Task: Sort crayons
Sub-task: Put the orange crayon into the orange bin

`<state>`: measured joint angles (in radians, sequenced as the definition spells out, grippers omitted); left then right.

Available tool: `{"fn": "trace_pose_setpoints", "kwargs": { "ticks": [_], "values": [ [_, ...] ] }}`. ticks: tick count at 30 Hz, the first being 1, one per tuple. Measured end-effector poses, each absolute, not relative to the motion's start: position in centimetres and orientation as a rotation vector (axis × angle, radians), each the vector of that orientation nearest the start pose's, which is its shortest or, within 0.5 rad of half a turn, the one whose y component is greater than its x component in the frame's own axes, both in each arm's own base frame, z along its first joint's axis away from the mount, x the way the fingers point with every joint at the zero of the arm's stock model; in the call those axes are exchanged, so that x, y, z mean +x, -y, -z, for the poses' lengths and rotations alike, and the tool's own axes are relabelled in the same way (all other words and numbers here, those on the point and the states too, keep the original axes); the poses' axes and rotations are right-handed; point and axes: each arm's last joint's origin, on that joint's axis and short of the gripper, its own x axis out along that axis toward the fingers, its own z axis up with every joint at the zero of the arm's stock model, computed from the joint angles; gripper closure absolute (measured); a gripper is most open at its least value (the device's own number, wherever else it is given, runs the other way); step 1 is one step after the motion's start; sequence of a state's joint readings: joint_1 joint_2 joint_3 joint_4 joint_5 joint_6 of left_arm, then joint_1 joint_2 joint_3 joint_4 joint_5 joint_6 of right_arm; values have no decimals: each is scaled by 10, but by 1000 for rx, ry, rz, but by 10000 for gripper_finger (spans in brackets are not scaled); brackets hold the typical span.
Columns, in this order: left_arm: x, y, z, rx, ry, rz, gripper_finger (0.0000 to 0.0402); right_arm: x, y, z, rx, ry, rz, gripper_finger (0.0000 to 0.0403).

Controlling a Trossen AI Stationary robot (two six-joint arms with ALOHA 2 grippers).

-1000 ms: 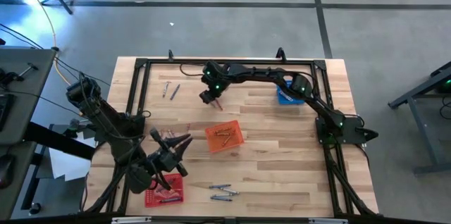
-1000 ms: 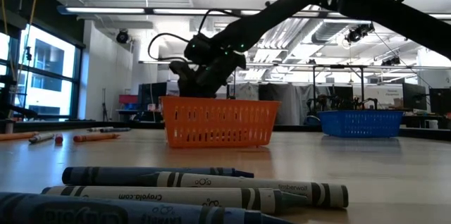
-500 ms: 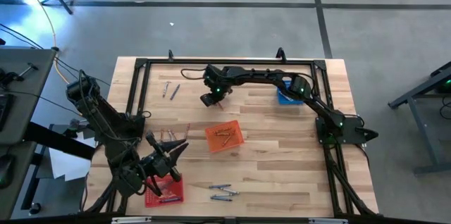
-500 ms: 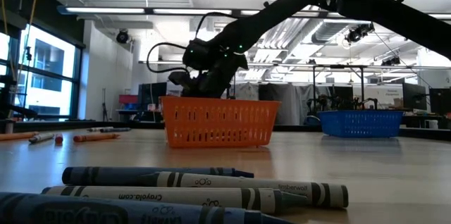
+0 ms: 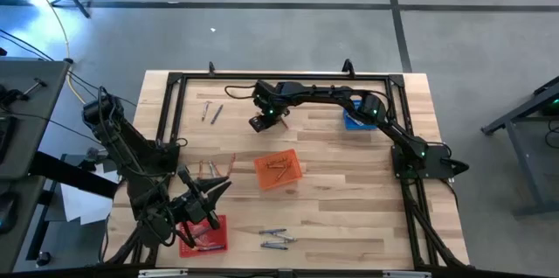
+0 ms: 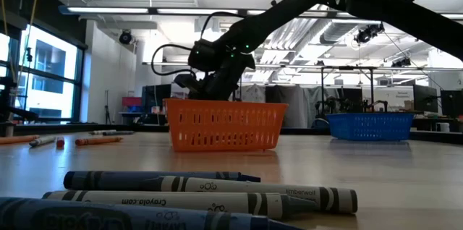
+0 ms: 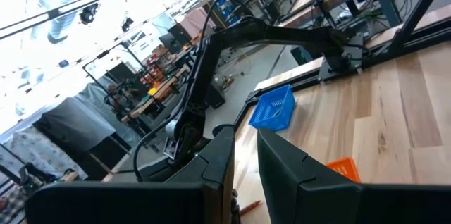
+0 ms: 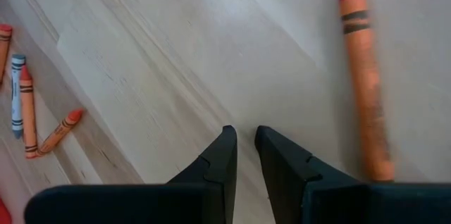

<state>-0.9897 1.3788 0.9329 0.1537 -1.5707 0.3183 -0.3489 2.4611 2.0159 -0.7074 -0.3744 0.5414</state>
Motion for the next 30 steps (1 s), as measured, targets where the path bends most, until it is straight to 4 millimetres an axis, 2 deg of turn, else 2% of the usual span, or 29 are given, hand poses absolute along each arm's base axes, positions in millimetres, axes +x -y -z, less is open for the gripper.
{"fn": "trace_pose_setpoints", "kwargs": {
  "ticks": [14, 20, 23, 30],
  "values": [
    [179, 219, -292, 588, -176, -563, 351, 476, 178, -133, 1008, -1086, 166, 341],
    [179, 219, -292, 588, -175, -563, 351, 471, 188, -144, 1052, -1056, 67, 342],
    [179, 219, -292, 587, -175, -563, 351, 469, 189, -150, 1054, -1048, 44, 354],
    [179, 219, -292, 577, -172, -563, 351, 464, 193, -149, 1067, -1059, -28, 399]
  ]
}}
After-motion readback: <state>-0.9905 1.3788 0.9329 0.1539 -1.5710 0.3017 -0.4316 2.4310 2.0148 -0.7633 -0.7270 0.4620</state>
